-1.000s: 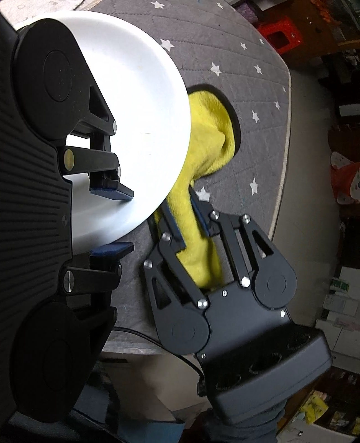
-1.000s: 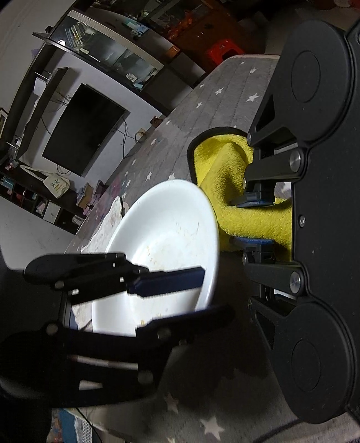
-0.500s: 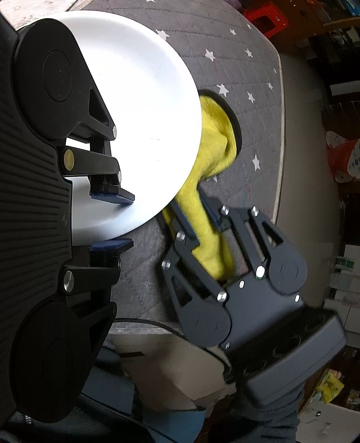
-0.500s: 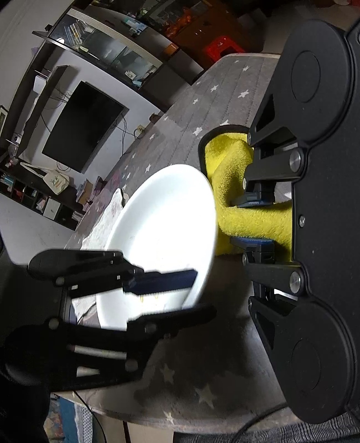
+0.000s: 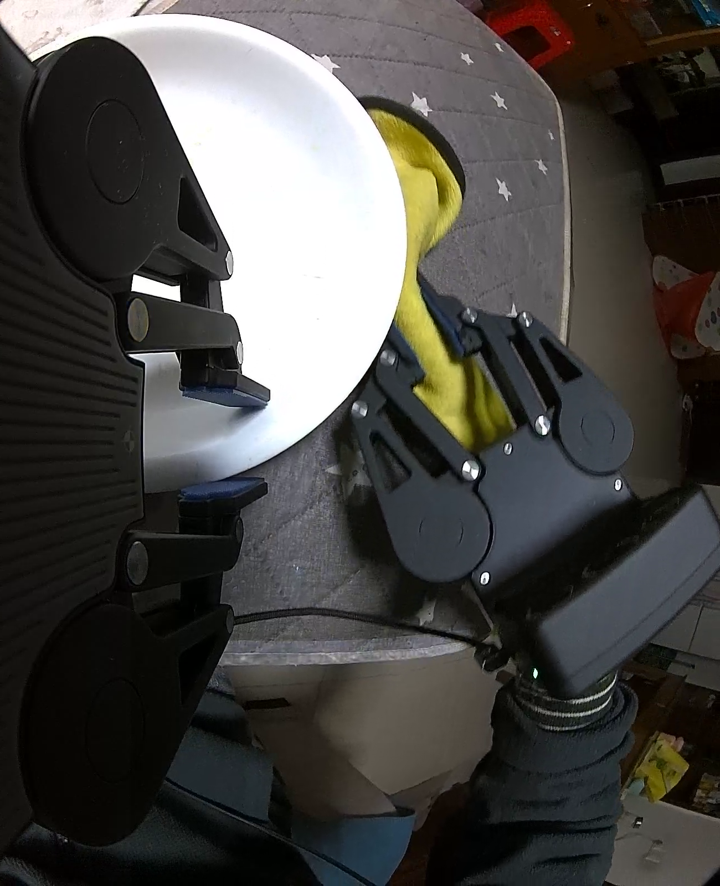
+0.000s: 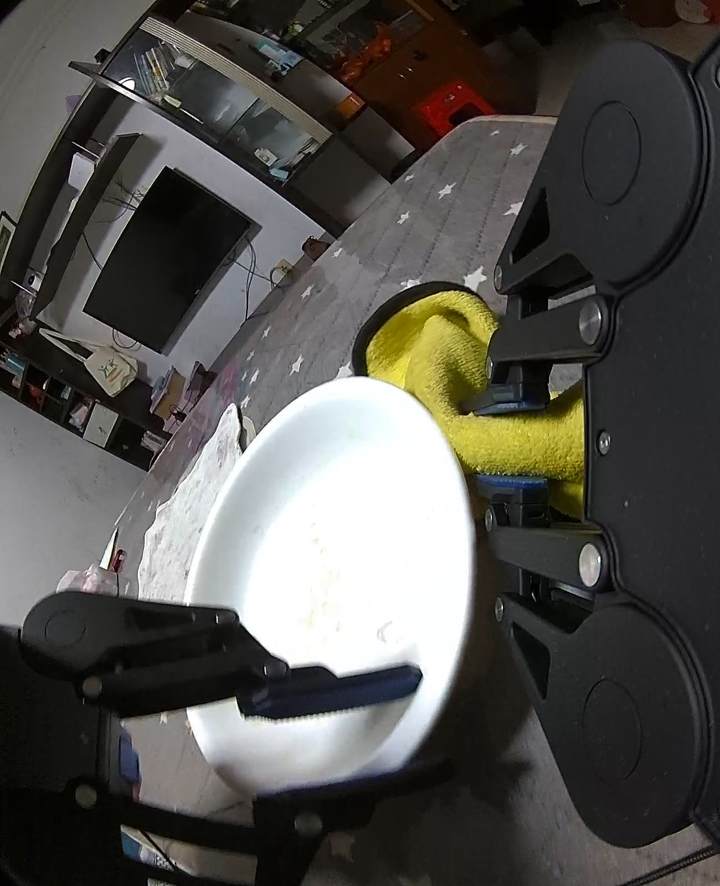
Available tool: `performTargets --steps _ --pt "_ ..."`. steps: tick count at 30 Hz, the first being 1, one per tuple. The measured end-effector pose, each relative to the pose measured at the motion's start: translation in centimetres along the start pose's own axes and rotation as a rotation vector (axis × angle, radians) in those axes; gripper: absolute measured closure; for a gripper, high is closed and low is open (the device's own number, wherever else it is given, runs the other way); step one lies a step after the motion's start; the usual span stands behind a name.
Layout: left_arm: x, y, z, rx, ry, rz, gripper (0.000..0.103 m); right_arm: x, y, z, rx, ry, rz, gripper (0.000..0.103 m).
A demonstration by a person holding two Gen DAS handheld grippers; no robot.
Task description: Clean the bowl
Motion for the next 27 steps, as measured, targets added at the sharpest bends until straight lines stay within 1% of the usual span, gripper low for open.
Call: performTargets --steps 10,12,13,20,23,27 --pt "-0.6 0.7 -0.8 0.052 0.006 -0.038 0.069 0.1 -0.1 0.4 0.005 0.001 0.001 0.081" --pt "-0.6 1.0 -1.2 0.072 0.008 -0.052 0.065 0.2 0.0 0.5 0.003 0.001 0.002 0.081" --pt "-0.7 1.1 -1.4 0.078 0.007 -0.055 0.064 0.3 0.1 0.4 0.003 0.0 0.002 0.081" --pt "-1.6 1.8 -2.2 0.11 0.006 -0.061 0.065 1.2 0.8 0.3 -0.003 0.001 -0.001 0.081" --pt "-1.4 1.9 -2.0 0.104 -0.001 -0.056 0.066 1.6 1.1 0.4 -0.004 0.002 -0.003 0.081" --pt "-1.3 1.4 -1.8 0.071 0.001 -0.032 0.068 2.7 2.0 0.4 -0.002 0.006 -0.011 0.081"
Point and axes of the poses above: each gripper's, at about its wrist camera, not at the fingertips, and x roughly against the way its jaws point, y to its left, z to its underside, the point moved 8 cm from there along -x, roughly the way its jaws point, and after that the axes turned 5 degrees about -y, right-handed, at the moved point
